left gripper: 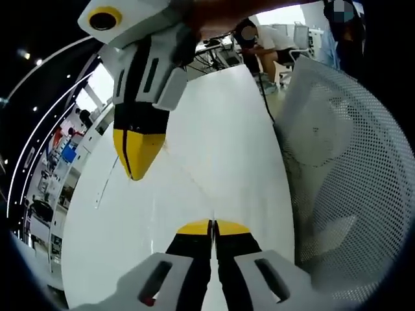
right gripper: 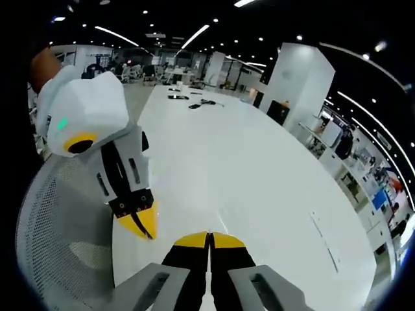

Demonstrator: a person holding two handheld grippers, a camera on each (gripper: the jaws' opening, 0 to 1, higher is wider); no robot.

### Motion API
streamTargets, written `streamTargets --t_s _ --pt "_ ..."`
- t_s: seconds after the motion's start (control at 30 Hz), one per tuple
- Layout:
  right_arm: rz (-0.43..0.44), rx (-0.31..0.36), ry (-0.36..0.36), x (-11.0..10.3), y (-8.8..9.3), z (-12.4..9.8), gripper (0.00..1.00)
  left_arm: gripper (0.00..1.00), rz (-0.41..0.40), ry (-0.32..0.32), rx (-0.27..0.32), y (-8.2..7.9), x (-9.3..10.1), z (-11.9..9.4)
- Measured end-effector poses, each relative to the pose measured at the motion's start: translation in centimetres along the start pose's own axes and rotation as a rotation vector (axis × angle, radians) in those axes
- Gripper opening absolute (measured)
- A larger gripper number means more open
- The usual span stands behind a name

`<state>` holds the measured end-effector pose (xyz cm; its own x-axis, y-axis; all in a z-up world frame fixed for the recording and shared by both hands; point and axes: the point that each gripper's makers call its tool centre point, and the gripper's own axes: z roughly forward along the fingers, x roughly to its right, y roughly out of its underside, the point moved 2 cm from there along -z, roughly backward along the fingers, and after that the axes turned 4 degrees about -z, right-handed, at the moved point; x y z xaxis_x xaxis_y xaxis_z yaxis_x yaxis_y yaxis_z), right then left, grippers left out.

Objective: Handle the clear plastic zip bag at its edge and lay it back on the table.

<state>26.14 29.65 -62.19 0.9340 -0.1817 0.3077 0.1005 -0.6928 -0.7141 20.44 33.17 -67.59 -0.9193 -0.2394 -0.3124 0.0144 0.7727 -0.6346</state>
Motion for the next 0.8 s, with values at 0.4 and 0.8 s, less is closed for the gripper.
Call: streamTargets --t_s 0.4,0.8 --pt "-0.002 0.111 0.143 1.9 -1.6 -1.3 0.00 0.00 0.048 -0.052 -0.042 -0.2 -1.1 -0.2" --pt "0.009 0.103 0.147 2.0 -1.3 -0.9 0.00 0.00 0.032 -0.058 -0.048 -0.1 -1.1 -0.2"
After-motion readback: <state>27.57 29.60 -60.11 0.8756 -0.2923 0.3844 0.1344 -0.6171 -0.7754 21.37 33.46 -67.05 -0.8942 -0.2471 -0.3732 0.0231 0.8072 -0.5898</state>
